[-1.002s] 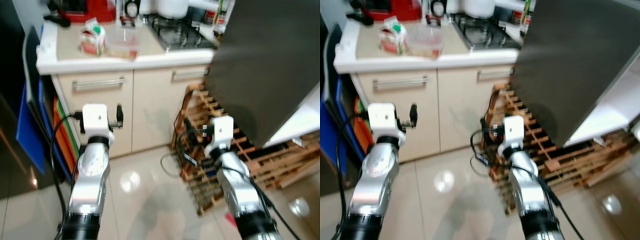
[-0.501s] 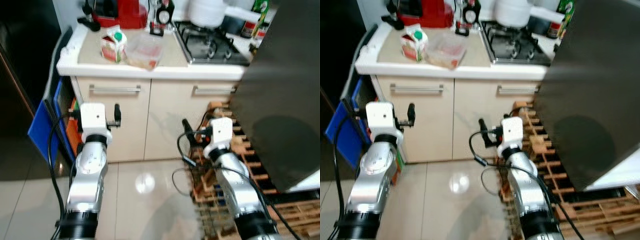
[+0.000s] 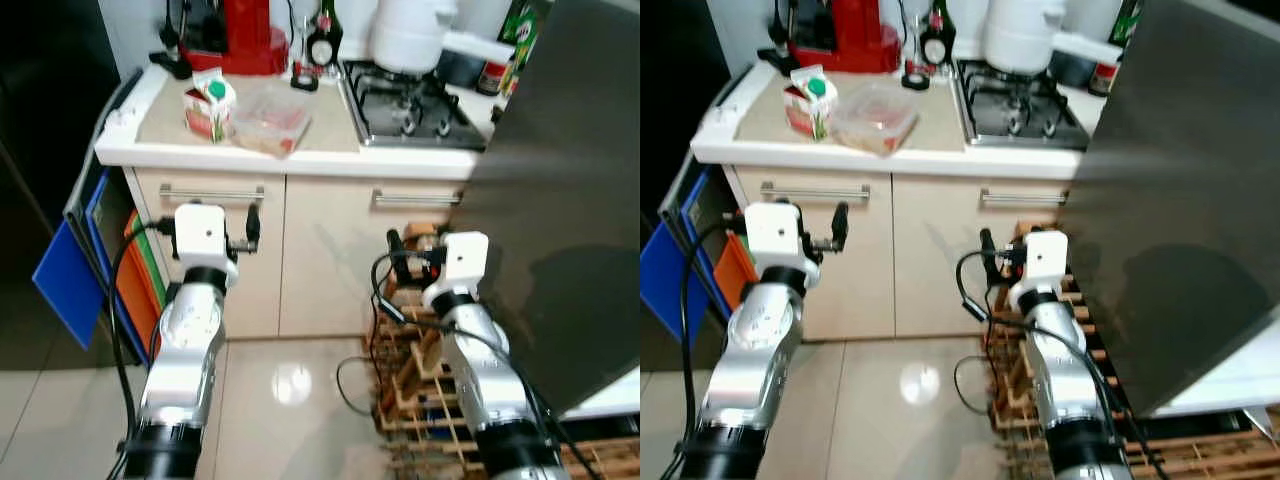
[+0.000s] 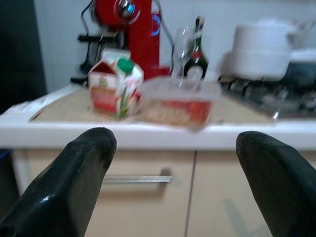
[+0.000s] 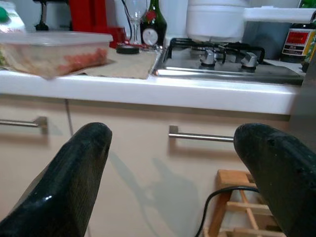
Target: Restocking fridge
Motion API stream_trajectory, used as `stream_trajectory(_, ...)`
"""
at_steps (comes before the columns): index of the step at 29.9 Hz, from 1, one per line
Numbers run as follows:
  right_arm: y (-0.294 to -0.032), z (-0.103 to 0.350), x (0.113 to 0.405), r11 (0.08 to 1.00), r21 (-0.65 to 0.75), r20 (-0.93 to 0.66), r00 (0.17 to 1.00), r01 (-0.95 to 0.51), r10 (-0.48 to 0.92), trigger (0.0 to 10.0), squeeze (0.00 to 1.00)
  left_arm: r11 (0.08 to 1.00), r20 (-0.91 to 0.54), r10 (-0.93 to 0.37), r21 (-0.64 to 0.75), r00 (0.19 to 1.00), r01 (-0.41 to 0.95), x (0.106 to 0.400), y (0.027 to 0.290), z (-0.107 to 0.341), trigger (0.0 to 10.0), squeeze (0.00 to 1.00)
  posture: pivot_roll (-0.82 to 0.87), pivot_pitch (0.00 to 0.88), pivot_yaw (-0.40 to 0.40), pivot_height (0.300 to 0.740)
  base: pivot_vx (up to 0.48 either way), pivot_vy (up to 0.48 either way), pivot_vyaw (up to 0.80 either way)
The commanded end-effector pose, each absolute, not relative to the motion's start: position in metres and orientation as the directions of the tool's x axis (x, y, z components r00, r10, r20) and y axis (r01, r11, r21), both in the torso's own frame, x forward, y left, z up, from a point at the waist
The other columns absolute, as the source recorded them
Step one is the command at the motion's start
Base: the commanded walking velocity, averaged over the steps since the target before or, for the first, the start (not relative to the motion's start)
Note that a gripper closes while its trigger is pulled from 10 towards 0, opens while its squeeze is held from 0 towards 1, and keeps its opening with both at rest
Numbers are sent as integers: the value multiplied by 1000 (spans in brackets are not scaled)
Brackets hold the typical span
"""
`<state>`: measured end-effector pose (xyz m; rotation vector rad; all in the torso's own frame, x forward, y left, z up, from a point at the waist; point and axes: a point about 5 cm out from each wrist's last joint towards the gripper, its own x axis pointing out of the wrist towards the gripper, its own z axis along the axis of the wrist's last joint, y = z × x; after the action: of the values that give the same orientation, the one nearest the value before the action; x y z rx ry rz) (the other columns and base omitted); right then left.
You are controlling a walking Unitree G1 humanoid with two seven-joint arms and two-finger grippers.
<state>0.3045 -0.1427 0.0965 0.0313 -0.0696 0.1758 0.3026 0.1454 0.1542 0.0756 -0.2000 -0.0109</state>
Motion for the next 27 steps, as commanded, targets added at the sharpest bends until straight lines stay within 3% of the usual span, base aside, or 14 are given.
stream_trajectory(1, -146, 99, 307, 985, 21, 79, 983, -171, 168, 10000, 31, 997, 227, -13, 71, 974, -4, 304, 144, 162, 10000, 0, 60, 0, -100, 736, 461, 0, 0)
stream_trajectory(11, -150, 97, 301, 986, 13, 72, 984, -163, 162, 10000, 31, 999, 252, -14, 47, 968, 2, 306, 139, 168, 10000, 0, 28, 0, -88, 736, 441, 0, 0)
stream_trajectory(22, -141, 94, 302, 984, 27, 72, 982, -174, 172, 10000, 27, 988, 379, -88, 148, 921, 33, 303, 132, 197, 10000, 0, 57, 0, -71, 736, 430, 0, 0)
stream_trajectory(27, -138, 94, 303, 982, 29, 78, 980, -186, 184, 10000, 27, 988, 433, -48, 154, 900, -21, 301, 138, 215, 10000, 0, 73, 0, -73, 736, 431, 0, 0)
